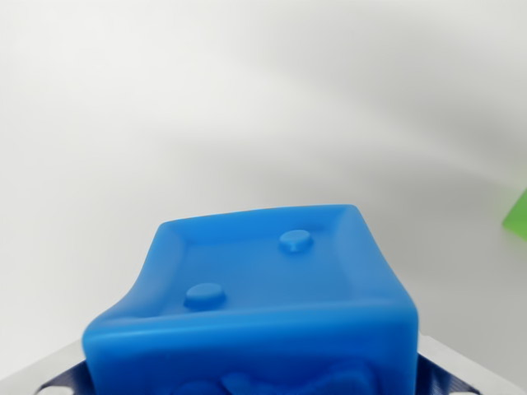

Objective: Stack cube

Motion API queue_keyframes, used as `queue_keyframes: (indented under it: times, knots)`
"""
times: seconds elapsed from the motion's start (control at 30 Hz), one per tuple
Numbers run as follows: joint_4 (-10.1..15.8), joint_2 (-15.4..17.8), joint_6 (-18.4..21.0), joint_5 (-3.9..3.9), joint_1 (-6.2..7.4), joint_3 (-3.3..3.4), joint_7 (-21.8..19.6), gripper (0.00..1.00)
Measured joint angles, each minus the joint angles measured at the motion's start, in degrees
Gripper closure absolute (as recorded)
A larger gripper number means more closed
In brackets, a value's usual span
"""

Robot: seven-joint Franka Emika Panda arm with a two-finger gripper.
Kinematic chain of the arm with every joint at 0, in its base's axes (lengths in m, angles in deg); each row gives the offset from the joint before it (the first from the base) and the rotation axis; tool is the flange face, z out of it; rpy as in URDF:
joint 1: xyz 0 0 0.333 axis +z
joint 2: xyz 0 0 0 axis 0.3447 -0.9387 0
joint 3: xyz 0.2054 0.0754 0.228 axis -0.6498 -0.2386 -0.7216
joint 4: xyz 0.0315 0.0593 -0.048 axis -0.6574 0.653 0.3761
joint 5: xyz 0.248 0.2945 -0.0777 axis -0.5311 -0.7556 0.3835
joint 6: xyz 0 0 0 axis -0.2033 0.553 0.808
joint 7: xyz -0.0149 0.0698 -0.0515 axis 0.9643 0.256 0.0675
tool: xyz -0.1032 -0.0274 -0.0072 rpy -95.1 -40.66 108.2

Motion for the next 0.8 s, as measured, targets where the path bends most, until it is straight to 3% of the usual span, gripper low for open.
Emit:
queue_keyframes:
  times: [0.8]
  knots:
    - [-3.1,-1.2,1.9,-0.59,-2.68,2.44,-0.5,1.00]
